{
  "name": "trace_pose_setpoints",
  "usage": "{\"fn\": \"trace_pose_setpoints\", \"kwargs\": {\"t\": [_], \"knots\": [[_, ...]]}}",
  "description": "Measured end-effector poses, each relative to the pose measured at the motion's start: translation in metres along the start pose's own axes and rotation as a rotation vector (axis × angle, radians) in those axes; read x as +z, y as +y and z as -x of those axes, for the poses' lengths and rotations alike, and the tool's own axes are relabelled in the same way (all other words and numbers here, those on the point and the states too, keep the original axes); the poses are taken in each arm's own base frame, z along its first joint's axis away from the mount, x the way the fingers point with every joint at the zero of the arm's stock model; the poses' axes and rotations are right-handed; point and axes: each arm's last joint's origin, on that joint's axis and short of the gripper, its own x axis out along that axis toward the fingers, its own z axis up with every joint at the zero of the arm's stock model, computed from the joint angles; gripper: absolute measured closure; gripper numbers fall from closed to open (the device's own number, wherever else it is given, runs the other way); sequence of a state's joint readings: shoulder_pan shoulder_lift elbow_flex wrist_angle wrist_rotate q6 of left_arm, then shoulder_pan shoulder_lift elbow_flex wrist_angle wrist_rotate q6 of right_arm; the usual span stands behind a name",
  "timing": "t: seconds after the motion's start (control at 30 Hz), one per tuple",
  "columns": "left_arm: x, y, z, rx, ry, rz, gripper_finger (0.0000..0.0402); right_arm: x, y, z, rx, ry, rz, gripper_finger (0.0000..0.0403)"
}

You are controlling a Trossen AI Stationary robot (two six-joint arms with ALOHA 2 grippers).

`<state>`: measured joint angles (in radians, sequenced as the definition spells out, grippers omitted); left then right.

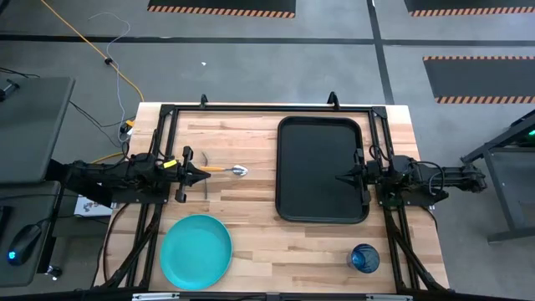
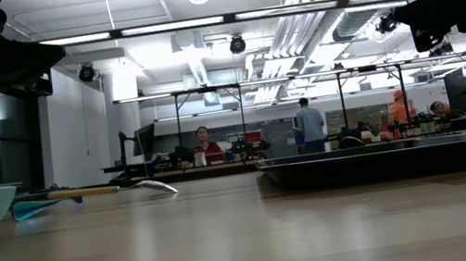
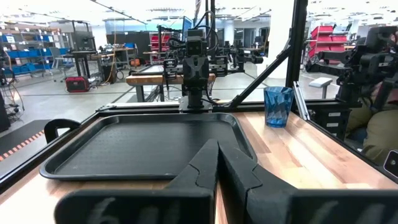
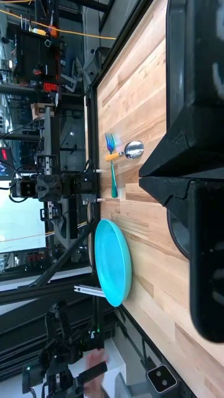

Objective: Pick and place plate/cup/fork/spoon on tray

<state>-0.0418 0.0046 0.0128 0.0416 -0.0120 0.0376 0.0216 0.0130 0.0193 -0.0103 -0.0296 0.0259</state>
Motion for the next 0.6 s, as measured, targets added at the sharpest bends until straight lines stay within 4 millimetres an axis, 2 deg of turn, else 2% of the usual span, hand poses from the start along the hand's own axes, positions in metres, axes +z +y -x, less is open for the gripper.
{"fn": "trace_pose_setpoints", "kwargs": {"t": [0.2, 0.3, 0.5, 0.6], "knots": [[0.0, 0.0, 0.0, 0.0, 0.0, 0.0, 0.0401, 0.001, 0.0, 0.0, 0.001, -0.008, 0.002, 0.0402], [0.0, 0.0, 0.0, 0.0, 0.0, 0.0, 0.0401, 0.004, 0.0, 0.0, 0.003, -0.045, -0.061, 0.0402], [0.0, 0.0, 0.0, 0.0, 0.0, 0.0, 0.0401, 0.042, 0.0, 0.009, 0.004, -0.453, -0.131, 0.0402], [0.0, 0.0, 0.0, 0.0, 0.0, 0.0, 0.0401, 0.049, 0.001, 0.008, 0.048, -0.524, -0.172, 0.0402]]}}
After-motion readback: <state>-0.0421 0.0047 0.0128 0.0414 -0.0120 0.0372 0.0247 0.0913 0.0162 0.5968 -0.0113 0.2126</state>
